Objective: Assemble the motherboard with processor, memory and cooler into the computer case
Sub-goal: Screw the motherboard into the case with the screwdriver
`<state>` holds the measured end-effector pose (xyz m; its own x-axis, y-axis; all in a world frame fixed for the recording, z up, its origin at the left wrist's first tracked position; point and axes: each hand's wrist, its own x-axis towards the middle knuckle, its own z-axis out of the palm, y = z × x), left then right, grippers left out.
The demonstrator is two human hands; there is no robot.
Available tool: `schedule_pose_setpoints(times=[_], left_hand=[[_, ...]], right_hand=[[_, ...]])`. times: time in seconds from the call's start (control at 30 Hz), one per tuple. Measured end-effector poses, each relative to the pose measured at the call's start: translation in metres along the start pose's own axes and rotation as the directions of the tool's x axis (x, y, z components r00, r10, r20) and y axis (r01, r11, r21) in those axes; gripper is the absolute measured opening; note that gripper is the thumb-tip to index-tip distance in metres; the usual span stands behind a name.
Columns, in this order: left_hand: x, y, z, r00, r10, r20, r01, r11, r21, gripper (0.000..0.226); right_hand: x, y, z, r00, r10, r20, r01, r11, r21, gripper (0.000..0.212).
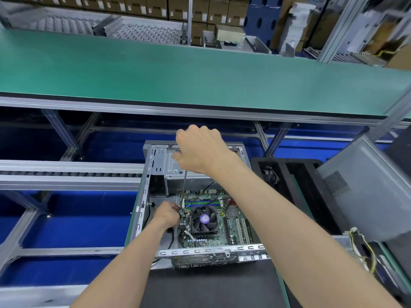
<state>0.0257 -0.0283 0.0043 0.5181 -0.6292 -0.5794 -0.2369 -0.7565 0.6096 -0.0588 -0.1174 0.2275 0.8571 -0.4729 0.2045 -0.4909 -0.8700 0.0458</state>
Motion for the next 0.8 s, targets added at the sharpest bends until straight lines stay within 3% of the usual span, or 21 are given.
schedule_pose_setpoints(times=[0.13,0.23,0.33,0.4,0.5,0.57,0.67,0.73,0.8], left_hand=[[0.001,-0.0007,0.0003,1.0,0.006,-0.005,-0.006,1.0,0.007,0.041],[0.0016,-0.0009,0.0005,1.0,0.004,-0.008,-0.004,1.0,0.011,0.042],[0.0016,-0.0003,0.0005,1.0,-0.006,0.003,0.006,1.0,0.015,0.044],[0.0015,0.0004,0.0003,1.0,-0.008,0.014,0.008,1.0,0.022,0.045],[0.0012,0.0012,0.0008,0.999,-0.018,0.026,0.017,1.0,0.023,0.045],[0.0005,0.0019,0.0009,0.999,-0.022,0.031,0.021,0.999,0.024,0.041],[-0.0002,0.0017,0.0006,0.999,-0.021,0.048,0.019,0.999,0.04,0.043],[-0.0012,0.0021,0.001,0.998,-0.015,0.053,0.012,0.999,0.047,0.037],[-0.0019,0.002,0.0015,0.999,-0.015,0.051,0.012,0.999,0.051,0.029]], right_hand=[[0.0004,0.0026,-0.0078,0.989,-0.046,0.138,0.013,0.973,0.232,0.024],[-0.0014,0.0015,-0.0038,0.998,0.024,0.053,-0.027,0.998,0.048,0.014],[-0.0027,0.003,-0.0001,0.999,0.051,-0.012,-0.051,0.995,-0.09,0.035],[-0.0034,0.0041,-0.004,0.998,0.018,0.054,-0.021,0.999,0.045,0.018],[-0.0038,0.004,-0.0079,0.989,-0.017,0.144,-0.022,0.964,0.265,0.024],[-0.004,-0.0003,-0.003,0.997,0.0,0.073,-0.013,0.984,0.178,0.012],[-0.0031,-0.0026,0.0021,0.998,0.054,-0.036,-0.056,0.998,-0.037,0.021],[-0.0027,-0.0009,0.0,1.0,0.028,-0.013,-0.028,1.0,0.002,0.023],[-0.0018,0.0022,-0.0046,0.997,-0.004,0.075,-0.009,0.987,0.163,0.02]])
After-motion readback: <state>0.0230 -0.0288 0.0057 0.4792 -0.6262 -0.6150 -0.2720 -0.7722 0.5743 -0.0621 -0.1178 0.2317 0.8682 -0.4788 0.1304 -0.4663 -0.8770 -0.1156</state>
